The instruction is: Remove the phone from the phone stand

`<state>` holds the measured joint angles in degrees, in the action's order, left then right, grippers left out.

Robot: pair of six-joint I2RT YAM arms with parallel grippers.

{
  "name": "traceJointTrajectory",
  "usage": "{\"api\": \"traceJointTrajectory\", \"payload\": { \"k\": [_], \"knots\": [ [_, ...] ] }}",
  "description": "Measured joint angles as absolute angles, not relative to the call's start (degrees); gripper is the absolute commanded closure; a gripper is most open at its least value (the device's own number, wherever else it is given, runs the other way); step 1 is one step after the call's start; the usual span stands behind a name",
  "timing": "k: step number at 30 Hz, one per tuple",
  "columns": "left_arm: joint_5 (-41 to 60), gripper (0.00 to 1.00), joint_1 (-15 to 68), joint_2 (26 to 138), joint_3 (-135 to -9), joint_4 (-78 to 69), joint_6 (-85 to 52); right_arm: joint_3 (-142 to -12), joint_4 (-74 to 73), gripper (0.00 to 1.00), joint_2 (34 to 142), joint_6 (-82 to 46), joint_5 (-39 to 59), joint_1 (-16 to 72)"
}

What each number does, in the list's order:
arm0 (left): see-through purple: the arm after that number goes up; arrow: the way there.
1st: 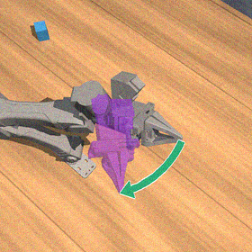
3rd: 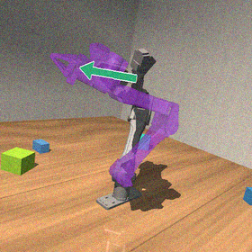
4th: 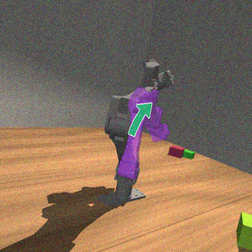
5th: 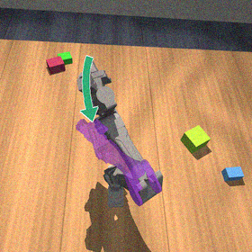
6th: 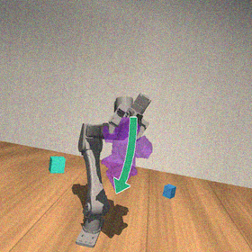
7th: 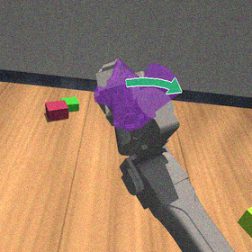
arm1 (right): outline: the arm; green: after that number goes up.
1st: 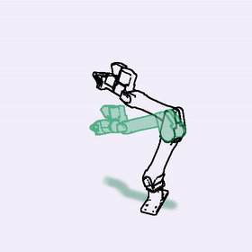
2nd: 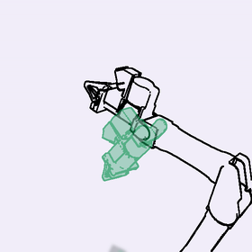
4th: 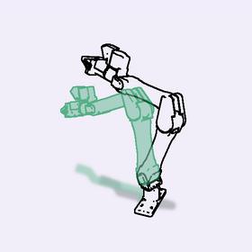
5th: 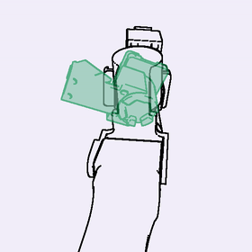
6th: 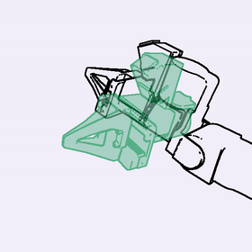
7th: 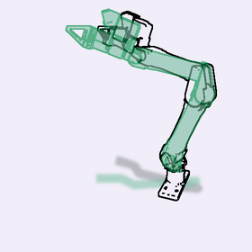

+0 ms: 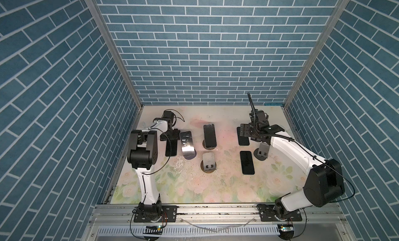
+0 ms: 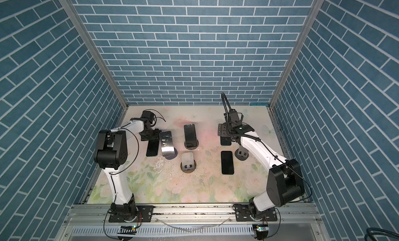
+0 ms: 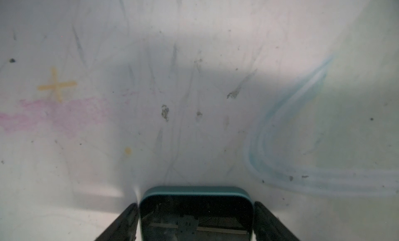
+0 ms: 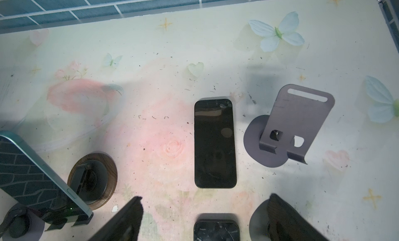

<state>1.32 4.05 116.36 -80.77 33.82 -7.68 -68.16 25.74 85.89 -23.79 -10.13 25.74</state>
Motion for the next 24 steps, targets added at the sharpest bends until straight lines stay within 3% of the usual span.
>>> {"api": "traceJointTrajectory", "payload": {
  "k": [7, 17, 20, 21, 24],
  "knots": [
    [1.32, 0.15, 4.03, 114.74, -80.4, 33.87, -8.14, -68.77, 26.22, 0.09, 86.37, -23.79, -10.11, 25.87],
    [0.34, 0.13, 4.03, 101.54, -74.52, 31.16, -10.09, -68.86, 26.74, 0.09, 87.99, -23.79, -10.11, 27.03],
    [-1.02, 0.11, 4.03, 97.84, -71.85, 30.13, -11.33, -68.95, 27.11, 0.09, 88.47, -23.79, -10.11, 27.73],
    [-1.52, 0.02, 4.03, 96.47, -70.61, 29.61, -11.88, -68.99, 27.22, 0.09, 88.58, -23.77, -10.07, 27.94],
    [-2.48, 0.0, 4.05, 91.74, -66.28, 28.03, -13.52, -69.32, 27.7, 0.09, 88.84, -23.79, -9.91, 28.6]
  ]
}}
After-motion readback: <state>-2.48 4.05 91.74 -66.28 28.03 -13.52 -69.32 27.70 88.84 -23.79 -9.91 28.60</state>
